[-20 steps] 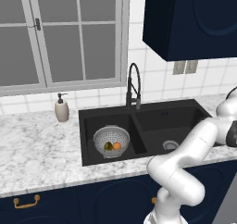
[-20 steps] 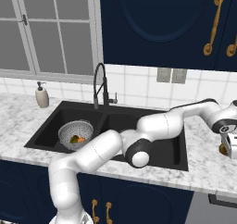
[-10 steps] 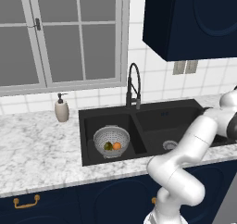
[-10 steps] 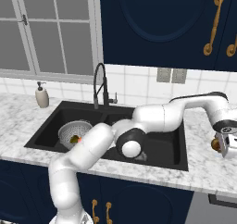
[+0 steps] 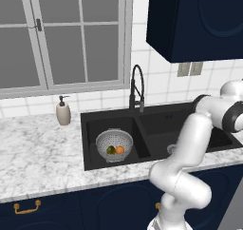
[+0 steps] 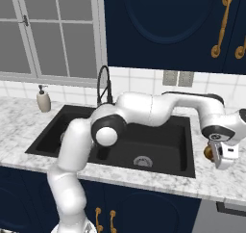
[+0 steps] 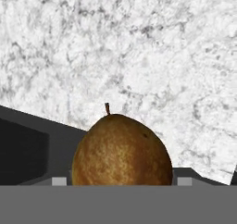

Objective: Put the colander in the sink, put the pear, kiwi, tangerine in the colander, and turn on the sink faucet and pour water over the colander.

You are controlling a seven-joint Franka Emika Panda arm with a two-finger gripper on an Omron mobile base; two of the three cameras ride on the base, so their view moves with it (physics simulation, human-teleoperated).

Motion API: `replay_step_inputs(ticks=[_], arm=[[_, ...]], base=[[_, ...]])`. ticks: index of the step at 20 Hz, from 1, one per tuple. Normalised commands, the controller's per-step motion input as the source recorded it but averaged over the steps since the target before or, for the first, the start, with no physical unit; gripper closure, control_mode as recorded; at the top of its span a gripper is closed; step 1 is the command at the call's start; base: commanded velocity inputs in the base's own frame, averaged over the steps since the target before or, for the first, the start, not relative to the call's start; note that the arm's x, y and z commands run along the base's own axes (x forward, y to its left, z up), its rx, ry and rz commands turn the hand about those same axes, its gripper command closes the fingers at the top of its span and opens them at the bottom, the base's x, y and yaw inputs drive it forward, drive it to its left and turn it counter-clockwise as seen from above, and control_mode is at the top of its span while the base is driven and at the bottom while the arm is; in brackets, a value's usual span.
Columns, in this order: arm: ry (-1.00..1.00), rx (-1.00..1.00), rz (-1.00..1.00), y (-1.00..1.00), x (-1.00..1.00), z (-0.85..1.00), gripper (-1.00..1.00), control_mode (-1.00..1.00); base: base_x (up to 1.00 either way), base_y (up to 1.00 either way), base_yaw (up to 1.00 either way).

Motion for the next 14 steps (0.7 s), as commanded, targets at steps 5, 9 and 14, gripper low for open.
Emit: replay_step_inputs(ticks=[5,9,14], arm=[[0.02,-0.01,0.01,0.91,-0.24,0.22,1.0,-1.0],[0.0,-0.03,0.08,0.94,-0.27,0.29,1.0,-1.0],[0.03,-0.07,0.16,0.98,-0.21,0.25,1.0,-1.0]], base=[[0.0,0.0,0.0],[0.0,0.0,0.0],[0.0,0.0,0.0]])
